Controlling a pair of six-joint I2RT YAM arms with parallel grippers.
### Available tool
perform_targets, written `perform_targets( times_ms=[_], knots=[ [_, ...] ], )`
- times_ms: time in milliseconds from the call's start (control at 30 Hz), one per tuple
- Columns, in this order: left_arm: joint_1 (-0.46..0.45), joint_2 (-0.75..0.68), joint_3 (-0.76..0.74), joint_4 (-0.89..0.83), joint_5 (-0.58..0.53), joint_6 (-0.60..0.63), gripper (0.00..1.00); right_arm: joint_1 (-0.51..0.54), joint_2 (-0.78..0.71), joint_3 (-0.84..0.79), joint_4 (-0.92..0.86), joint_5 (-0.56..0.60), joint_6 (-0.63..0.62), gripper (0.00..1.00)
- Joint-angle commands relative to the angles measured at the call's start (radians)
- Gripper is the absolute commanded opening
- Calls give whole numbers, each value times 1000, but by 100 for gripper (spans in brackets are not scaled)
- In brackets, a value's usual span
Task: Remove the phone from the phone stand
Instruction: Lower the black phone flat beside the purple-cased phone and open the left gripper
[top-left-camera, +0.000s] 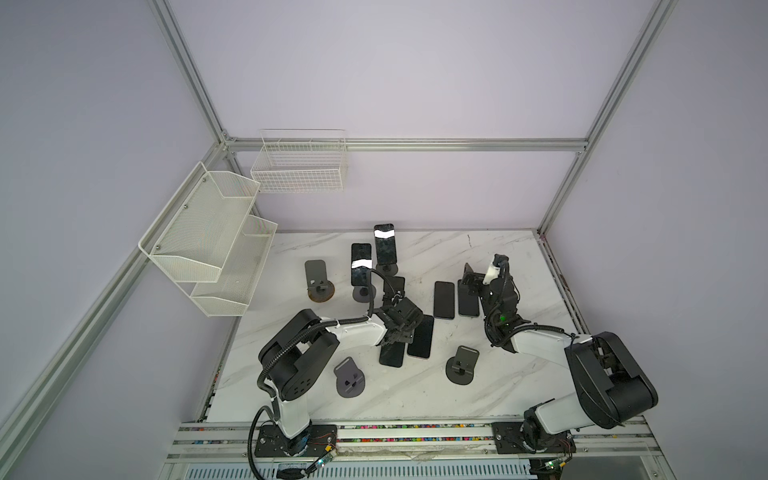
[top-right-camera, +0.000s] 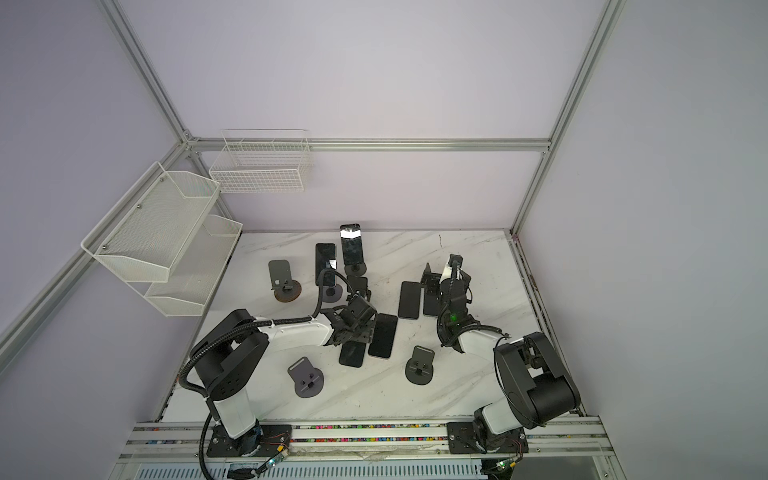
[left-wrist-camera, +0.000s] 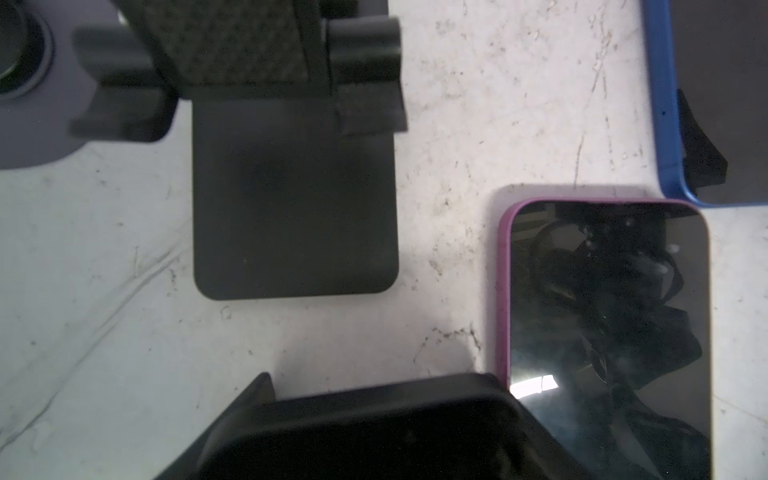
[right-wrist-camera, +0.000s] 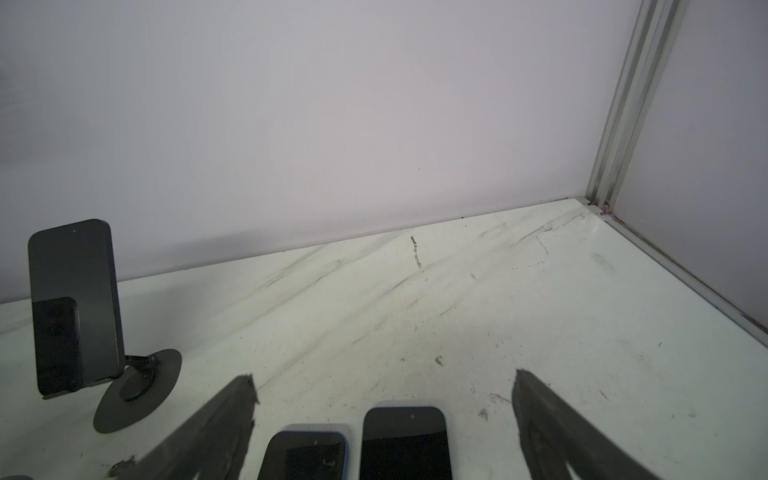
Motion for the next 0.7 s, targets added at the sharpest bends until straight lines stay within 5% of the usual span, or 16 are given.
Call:
perform_targets(
  times_ms=[0, 667],
  knots=[
    [2, 105, -70, -72, 174, -38, 75, -1, -12, 2, 25, 1, -13, 97],
    [-2, 50, -167, -42, 219, -114, 75, -2, -8, 6, 19, -1, -12, 97]
  ],
)
